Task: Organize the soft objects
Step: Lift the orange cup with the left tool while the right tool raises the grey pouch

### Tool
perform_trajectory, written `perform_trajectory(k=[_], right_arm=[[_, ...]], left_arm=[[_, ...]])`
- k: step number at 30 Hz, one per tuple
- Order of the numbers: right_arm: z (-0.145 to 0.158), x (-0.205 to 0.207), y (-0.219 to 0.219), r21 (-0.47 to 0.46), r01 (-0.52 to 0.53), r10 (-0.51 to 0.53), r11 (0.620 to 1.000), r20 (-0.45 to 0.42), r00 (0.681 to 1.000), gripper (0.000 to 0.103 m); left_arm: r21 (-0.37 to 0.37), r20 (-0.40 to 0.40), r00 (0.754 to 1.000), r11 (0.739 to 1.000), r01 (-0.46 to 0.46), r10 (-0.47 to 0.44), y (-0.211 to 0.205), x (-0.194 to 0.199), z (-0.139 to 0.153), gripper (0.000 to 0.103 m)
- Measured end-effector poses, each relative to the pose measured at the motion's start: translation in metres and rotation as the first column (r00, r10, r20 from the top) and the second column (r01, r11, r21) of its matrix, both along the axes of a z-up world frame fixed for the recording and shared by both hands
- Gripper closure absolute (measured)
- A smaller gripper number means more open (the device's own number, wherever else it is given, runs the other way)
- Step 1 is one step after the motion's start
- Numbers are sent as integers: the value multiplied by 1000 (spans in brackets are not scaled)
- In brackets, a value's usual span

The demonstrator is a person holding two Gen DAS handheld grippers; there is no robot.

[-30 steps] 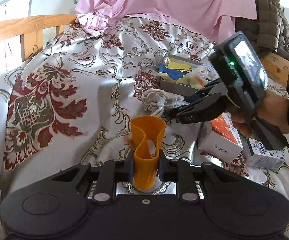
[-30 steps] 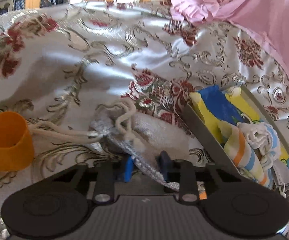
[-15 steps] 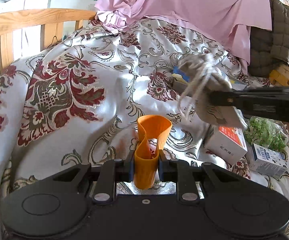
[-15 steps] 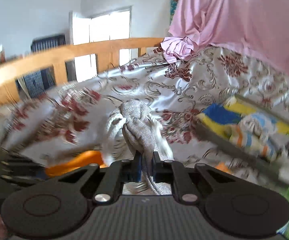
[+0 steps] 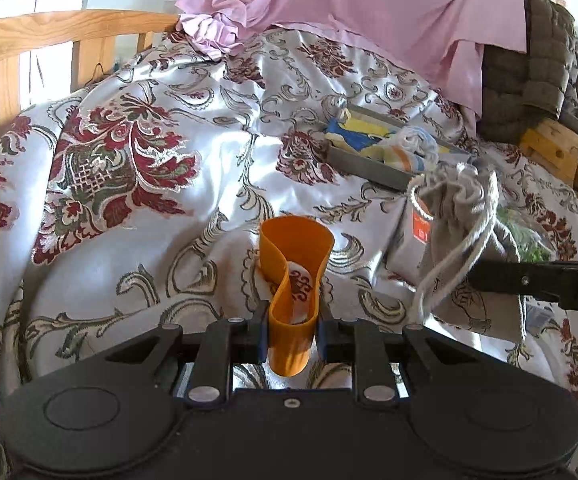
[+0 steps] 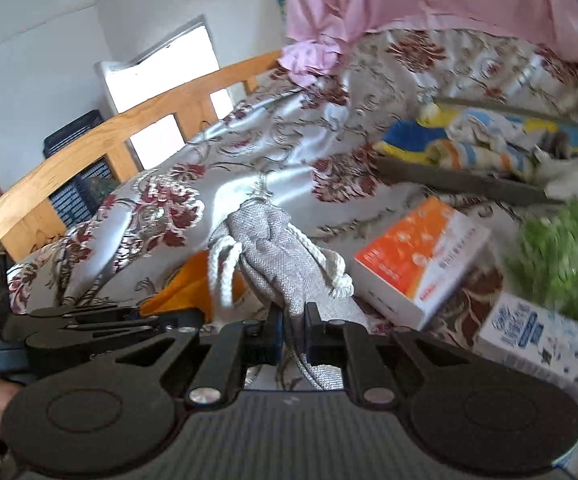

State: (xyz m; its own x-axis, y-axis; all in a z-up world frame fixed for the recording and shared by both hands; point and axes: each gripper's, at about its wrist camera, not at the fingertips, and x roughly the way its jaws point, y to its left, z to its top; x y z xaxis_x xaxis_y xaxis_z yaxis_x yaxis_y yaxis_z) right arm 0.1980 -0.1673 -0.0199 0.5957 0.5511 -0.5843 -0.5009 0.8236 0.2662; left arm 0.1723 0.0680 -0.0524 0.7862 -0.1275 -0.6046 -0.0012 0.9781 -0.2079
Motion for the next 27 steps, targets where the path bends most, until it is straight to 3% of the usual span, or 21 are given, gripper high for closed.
perform_trajectory(k=[4,16,27], right_arm=[[-8,6,-2,26,40,-40,999,-26,999,87],[-20,16,13,-26,74,-74,997,5,997,69],[-24,15,21,-67,53,-52,996,21,998,70]], left_arm=[[-3,-23,1000,1000,-15,15,2,6,-3,74],[45,-34,999,999,24,-22,-1,32,-2,72],[85,-73,996,995,48,-42,-6,38,-7,72]])
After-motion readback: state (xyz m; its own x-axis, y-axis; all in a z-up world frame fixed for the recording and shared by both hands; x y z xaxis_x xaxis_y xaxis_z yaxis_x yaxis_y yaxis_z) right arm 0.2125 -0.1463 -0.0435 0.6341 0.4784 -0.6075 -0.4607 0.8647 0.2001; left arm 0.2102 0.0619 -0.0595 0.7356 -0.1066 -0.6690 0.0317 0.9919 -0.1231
